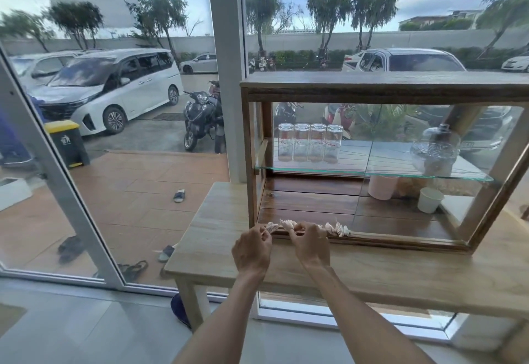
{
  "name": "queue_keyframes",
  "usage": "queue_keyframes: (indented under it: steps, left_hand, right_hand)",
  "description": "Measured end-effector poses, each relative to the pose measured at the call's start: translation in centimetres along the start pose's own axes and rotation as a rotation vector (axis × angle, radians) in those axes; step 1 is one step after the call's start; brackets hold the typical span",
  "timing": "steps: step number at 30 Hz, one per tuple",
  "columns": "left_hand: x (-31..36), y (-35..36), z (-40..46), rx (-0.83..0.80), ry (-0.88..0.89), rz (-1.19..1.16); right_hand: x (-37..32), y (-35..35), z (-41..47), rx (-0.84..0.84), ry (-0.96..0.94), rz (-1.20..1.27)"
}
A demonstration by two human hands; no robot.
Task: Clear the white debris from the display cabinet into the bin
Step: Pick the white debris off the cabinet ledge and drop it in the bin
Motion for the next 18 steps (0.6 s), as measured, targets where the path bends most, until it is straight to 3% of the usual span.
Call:
queue_keyframes:
  steps: [6,18]
  left_hand:
    - [-3.1,-3.4,-1.2,0.050,-0.051,-0.009]
    - [-13.7,-10.9,-5.3,0.157,-0.172,0.096]
  right_hand:
    - [-2.0,2.8,-3.1,-0.066,-0.029,0.027]
    - [-8.3,7.6,-11.6,-0.187,-0.274,0.057]
Point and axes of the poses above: each hand's wrist, its own z-axis towards the middle knuckle, its own y-axis out of the palm, x = y × z, the point moved 1 cm from there along z, towards the middle knuckle, and after that the axes turned 1 degree about y, right-handed, at the moved point
